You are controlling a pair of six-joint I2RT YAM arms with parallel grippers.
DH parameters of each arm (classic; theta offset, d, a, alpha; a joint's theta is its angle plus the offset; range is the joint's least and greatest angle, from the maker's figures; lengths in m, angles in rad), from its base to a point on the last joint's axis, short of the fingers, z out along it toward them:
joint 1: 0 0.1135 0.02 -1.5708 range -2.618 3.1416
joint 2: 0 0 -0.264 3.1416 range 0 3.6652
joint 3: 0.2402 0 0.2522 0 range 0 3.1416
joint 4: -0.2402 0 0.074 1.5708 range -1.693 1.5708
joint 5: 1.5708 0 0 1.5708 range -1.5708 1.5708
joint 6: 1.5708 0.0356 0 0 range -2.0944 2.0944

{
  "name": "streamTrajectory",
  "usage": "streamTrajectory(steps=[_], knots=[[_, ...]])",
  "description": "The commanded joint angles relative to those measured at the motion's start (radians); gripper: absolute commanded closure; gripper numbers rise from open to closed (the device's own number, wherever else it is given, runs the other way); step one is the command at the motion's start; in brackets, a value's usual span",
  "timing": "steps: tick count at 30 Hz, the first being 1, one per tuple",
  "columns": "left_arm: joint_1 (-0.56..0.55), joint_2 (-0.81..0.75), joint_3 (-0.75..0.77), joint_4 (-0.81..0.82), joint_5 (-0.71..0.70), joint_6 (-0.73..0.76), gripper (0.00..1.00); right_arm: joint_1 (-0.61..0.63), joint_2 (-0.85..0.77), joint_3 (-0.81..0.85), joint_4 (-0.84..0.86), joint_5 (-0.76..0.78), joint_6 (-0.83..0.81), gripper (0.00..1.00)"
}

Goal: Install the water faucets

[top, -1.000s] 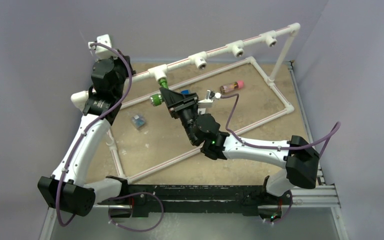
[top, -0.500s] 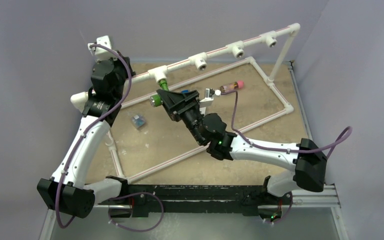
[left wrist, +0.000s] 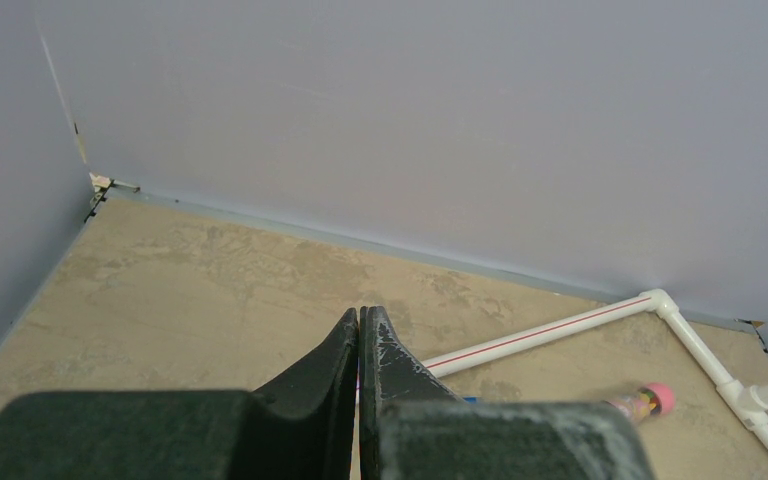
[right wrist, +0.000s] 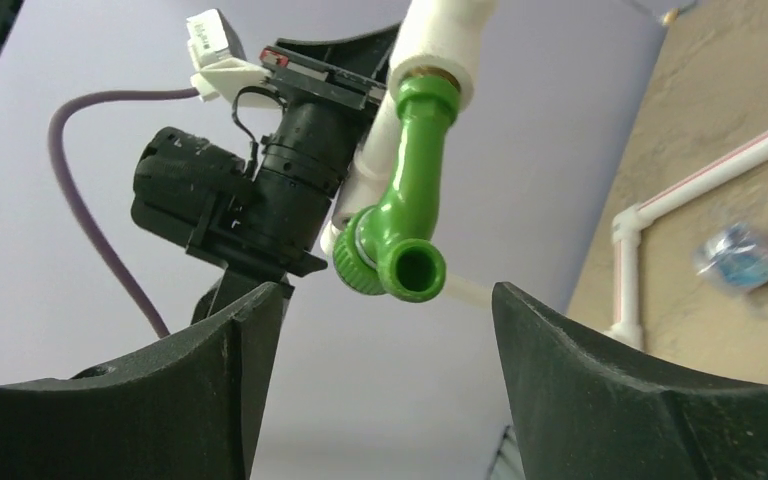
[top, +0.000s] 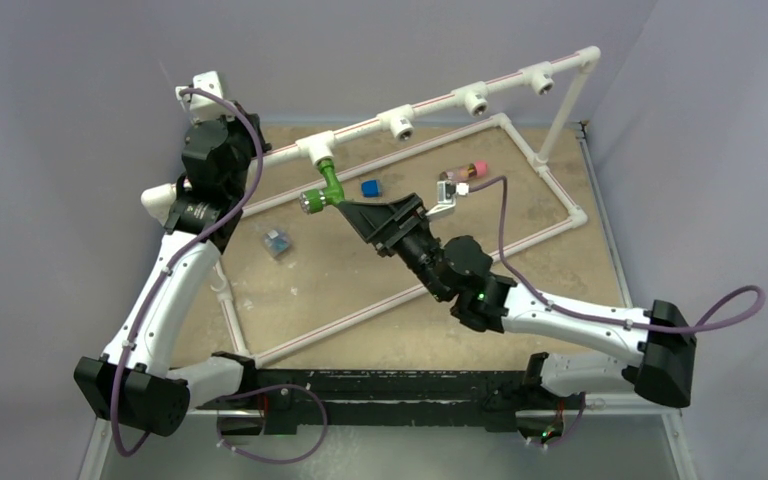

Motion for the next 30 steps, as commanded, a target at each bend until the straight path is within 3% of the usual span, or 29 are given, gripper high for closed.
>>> streamTrajectory(steps=[1,7,15,21,26,30], knots=[[-0.005,0.031,-0.064,-0.231,0.016,0.001,1.0,-0.031,-0.094,-0.017,-0.017,-0.099,-0.253,0.21],[-0.005,0.031,-0.063,-0.232,0.02,-0.001,1.0,-0.044,-0.145,0.103,-0.22,-0.151,-0.673,0.22],[-0.005,0.03,-0.067,-0.23,0.026,-0.003,1.0,-0.044,-0.146,0.246,-0.368,-0.253,-1.366,0.21],[-0.004,0.032,-0.064,-0.23,0.032,-0.004,1.0,-0.032,-0.11,0.305,-0.447,-0.36,-1.689,0.21],[-0.005,0.034,-0.061,-0.232,0.034,-0.005,1.0,0.077,-0.071,0.273,-0.414,-0.232,-2.01,0.2],[-0.005,0.035,-0.056,-0.237,0.034,-0.004,1.0,0.166,-0.021,0.213,-0.294,-0.099,-2.271,0.19]])
